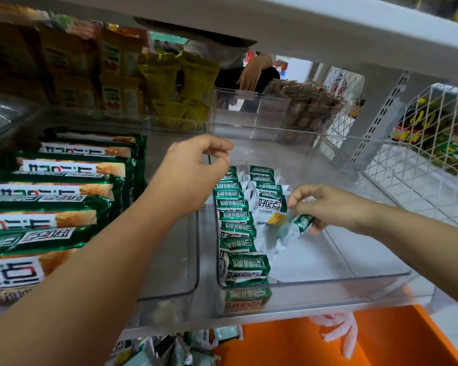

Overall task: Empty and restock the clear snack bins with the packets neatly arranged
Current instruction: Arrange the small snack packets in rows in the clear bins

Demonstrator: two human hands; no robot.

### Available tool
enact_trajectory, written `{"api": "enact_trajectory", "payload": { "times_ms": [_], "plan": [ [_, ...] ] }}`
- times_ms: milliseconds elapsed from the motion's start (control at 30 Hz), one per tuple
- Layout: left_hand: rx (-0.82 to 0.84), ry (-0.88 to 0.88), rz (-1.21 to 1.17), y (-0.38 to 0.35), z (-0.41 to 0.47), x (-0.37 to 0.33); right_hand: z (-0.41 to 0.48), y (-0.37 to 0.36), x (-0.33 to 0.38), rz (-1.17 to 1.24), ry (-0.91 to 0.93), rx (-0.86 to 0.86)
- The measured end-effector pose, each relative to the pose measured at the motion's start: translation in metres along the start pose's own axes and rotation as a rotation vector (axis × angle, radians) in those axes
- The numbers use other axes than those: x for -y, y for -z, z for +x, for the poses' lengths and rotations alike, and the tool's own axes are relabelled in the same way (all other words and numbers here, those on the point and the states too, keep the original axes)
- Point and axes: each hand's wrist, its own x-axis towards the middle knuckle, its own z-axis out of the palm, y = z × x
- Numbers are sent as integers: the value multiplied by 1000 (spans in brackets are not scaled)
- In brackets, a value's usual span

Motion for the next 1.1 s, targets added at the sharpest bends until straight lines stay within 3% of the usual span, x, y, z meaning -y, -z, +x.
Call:
{"api": "enact_trajectory", "payload": {
  "times_ms": [133,267,400,567,733,967,1100],
  "plan": [
    [4,3,5,0,-1,-1,-3,5,1,227,-89,117],
    [9,13,-3,-1,-1,0,-7,9,-1,237,-157,191],
    [8,9,3,0,-1,0,-7,5,-5,100,-87,117],
    [2,3,2,-1,0,2,8,-10,-12,-332,201,-99],
    [-6,3,4,-1,1,3,23,-17,-11,-590,289,-254],
    [-23,1,12,-2,2,4,8,-13,-2,-685,229,-257],
    [-62,7,152,2,-3,-6,-27,-5,10,-570,305,-348]
  ]
}}
